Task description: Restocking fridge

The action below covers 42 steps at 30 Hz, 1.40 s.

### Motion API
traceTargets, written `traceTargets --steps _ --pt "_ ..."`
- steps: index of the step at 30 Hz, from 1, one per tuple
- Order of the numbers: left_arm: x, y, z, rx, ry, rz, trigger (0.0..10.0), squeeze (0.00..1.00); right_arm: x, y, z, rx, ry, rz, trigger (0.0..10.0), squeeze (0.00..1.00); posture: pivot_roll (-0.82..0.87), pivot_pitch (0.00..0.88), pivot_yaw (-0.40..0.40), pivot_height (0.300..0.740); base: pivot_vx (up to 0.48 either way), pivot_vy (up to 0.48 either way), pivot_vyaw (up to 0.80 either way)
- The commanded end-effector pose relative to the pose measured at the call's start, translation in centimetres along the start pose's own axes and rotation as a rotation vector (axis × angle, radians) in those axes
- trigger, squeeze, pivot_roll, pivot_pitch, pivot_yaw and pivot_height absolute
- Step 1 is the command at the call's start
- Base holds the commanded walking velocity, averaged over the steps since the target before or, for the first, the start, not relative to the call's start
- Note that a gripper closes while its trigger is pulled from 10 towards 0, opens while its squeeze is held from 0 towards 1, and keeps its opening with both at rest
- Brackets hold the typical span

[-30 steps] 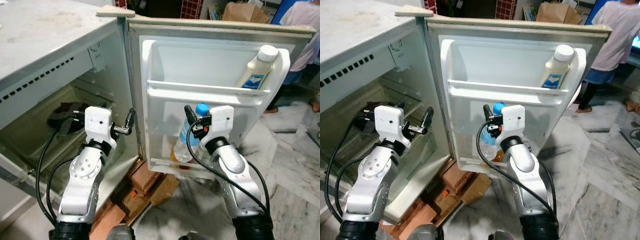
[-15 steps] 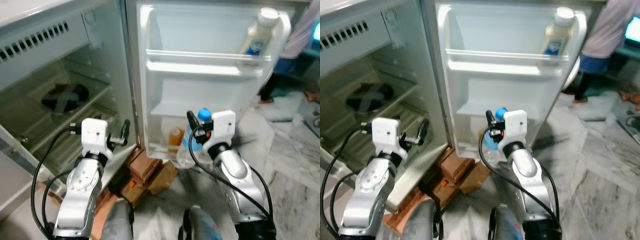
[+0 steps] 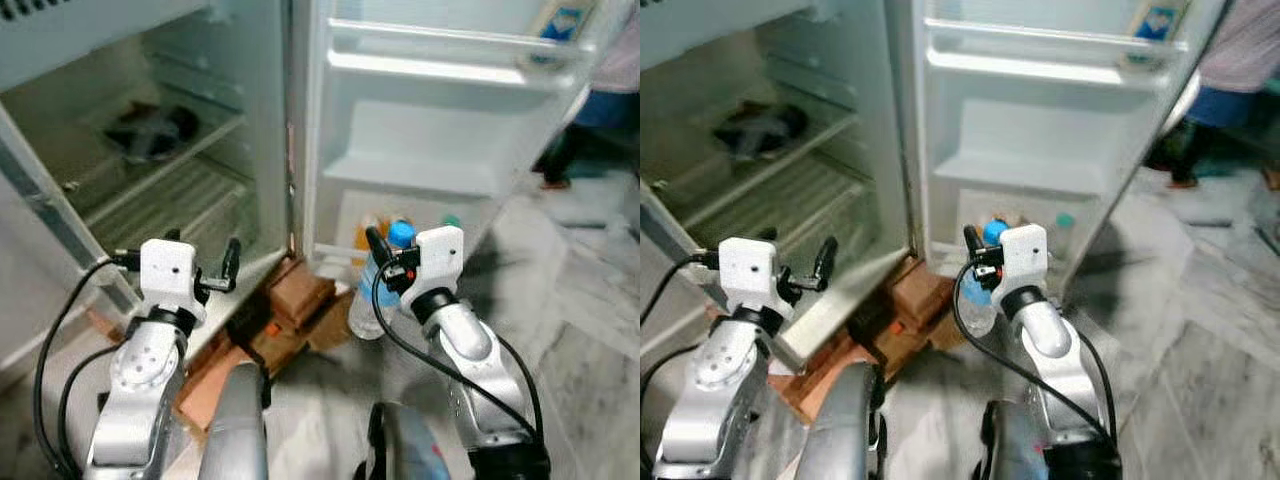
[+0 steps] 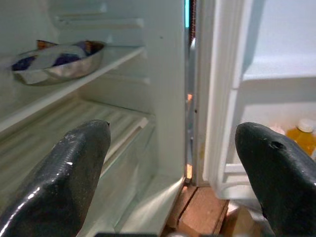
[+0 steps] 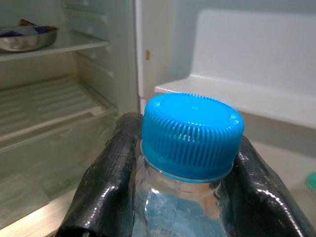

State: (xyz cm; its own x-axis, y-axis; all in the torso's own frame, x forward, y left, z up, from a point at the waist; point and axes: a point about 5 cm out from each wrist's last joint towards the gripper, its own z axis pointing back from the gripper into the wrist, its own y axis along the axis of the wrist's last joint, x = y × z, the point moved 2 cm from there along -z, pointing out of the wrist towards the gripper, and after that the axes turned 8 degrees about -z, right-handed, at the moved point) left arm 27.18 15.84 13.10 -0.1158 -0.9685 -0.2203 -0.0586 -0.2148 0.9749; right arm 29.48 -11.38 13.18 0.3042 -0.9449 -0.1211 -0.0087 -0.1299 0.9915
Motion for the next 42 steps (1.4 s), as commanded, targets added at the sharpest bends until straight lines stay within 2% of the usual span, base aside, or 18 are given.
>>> traceTargets --steps 1,11,28,38,42 --pt "0.3 0.5 0.1 0.021 -0.018 0.003 10.0 0.0 0.0 0.8 0.2 0.029 0.003 0.019 10.0 0.0 0.07 0.148 -0.007 0.636 0.244 0.0 0.0" --pt "1.1 0.9 -0.1 0.033 -0.055 0.015 10.0 0.0 -0.9 1.2 0.4 0.04 0.075 0.005 10.0 0.0 0.07 0.166 -0.003 0.636 0.377 0.0 0.0" --pt "1.4 0.9 -0.2 0.022 -0.059 0.032 10.0 0.0 -2.3 0.5 0.9 0.004 0.179 0.017 10.0 0.0 0.07 0.163 -0.007 0.636 0.401 0.0 0.0" --pt "1.5 0.9 -0.3 0.019 -0.045 0.04 10.0 0.0 -2.3 0.6 0.9 0.008 0.18 0.012 10.0 0.0 0.07 0.165 -0.008 0.636 0.0 0.0 0.0" --pt "1.0 0.9 0.1 0.016 -0.001 0.033 10.0 0.0 -2.4 0.6 1.0 0.011 0.195 0.004 10.0 0.0 0.08 0.183 -0.01 0.636 0.0 0.0 0.0"
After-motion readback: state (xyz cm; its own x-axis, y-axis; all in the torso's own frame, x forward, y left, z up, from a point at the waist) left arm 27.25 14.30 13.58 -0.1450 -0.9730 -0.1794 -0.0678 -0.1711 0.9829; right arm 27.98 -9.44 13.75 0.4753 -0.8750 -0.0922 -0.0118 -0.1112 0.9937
